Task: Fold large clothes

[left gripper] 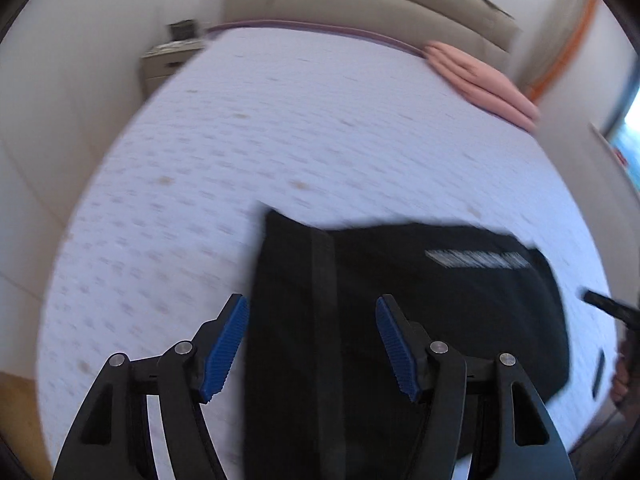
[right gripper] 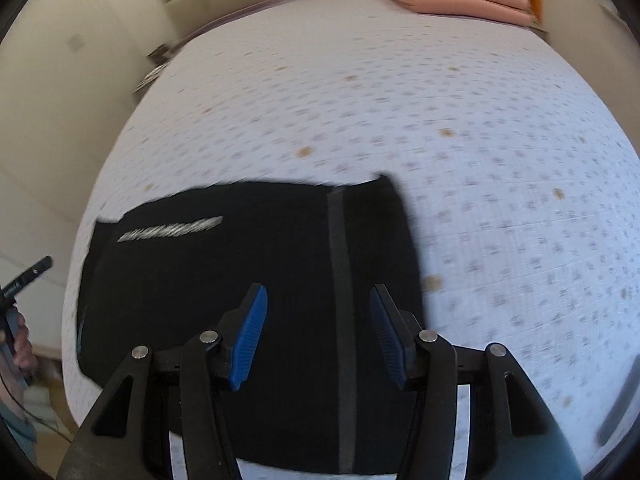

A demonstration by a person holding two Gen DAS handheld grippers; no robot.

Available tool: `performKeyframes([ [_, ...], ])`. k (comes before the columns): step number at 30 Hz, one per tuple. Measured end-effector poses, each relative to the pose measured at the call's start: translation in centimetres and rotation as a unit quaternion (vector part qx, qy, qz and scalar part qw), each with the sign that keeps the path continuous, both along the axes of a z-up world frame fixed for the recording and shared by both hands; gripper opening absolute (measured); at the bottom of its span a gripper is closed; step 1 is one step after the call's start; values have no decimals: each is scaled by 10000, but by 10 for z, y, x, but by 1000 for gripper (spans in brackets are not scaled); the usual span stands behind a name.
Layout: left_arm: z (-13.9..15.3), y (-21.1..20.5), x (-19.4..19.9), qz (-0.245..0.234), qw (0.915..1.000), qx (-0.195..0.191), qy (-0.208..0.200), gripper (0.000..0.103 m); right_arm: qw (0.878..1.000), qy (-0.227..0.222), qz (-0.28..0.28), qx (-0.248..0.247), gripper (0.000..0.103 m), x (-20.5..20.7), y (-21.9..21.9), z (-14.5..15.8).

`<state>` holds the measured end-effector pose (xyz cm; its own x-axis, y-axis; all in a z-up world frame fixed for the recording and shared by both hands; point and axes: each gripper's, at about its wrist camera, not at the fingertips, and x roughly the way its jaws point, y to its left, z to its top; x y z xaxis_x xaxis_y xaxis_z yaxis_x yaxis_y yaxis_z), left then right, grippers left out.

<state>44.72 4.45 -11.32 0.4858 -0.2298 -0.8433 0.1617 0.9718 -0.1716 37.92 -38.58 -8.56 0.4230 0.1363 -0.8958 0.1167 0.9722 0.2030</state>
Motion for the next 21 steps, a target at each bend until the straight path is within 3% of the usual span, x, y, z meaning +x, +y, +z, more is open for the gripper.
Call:
performKeyframes([
  [6, -38, -97, -42, -725, 9963, -340, 317, 67, 9977, -36, 646, -188, 57, -2, 84, -29],
  [8, -62, -117, -46, -879, 9947, -217, 494, 67, 9954, 50, 841, -460, 57, -2, 102, -46],
  [11, -96, -124, -41, -812, 9947, 67, 620, 66, 9890, 281, 1085, -969, 60, -2, 123, -89],
  [13, -111, -124, -35, -731, 9951, 117, 651, 66, 9888, 143, 1081, -1021, 60, -6, 125, -103],
  [18, -119, -126, -27, -661, 9959, 158, 604, 70, 9892, 126, 1031, -1038, 60, -6, 125, -110],
  [21, -105, -121, -28, -597, 9959, -27, 681, 71, 9904, 331, 1039, -847, 60, -1, 121, -102],
])
